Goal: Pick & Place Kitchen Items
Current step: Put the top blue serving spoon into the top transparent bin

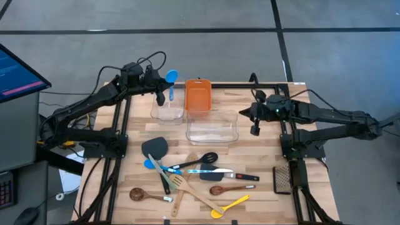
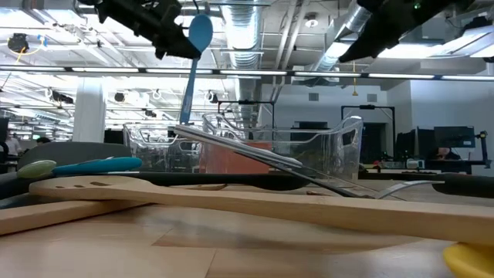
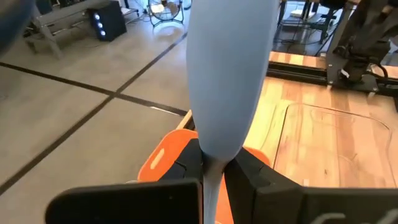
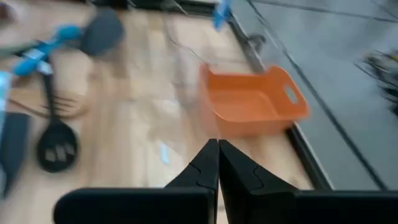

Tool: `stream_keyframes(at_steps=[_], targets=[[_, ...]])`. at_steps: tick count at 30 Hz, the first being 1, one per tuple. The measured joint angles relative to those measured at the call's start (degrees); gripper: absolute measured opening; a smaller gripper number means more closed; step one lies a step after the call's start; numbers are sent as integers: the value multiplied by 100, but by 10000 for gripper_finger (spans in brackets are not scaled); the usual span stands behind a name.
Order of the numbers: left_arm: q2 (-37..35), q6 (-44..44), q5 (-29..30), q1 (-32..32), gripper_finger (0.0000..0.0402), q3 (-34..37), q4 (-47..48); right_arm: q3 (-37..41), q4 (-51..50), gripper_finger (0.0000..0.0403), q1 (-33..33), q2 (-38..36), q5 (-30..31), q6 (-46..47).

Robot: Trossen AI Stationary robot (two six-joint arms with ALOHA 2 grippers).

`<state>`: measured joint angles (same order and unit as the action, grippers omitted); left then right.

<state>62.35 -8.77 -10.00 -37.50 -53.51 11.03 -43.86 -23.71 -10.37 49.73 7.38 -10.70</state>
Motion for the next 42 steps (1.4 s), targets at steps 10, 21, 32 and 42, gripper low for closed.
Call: stream_keyframes(at_steps=[10,21,32,42], targets=[[2,2,-4,7,13,4,61,0,213,0,-850,-406,-1562,-456],[4,212,148,-336,13,6,1089,627,835,0,-1571,-698,-3155,-637],[49,436,-33,-889,13,4,1108,1950,2678,0,-2322,-788,-4098,-371],[785,522,-391,-1199,13,-16,1022,2194,3227,0,-2781,-788,-4805,-76]])
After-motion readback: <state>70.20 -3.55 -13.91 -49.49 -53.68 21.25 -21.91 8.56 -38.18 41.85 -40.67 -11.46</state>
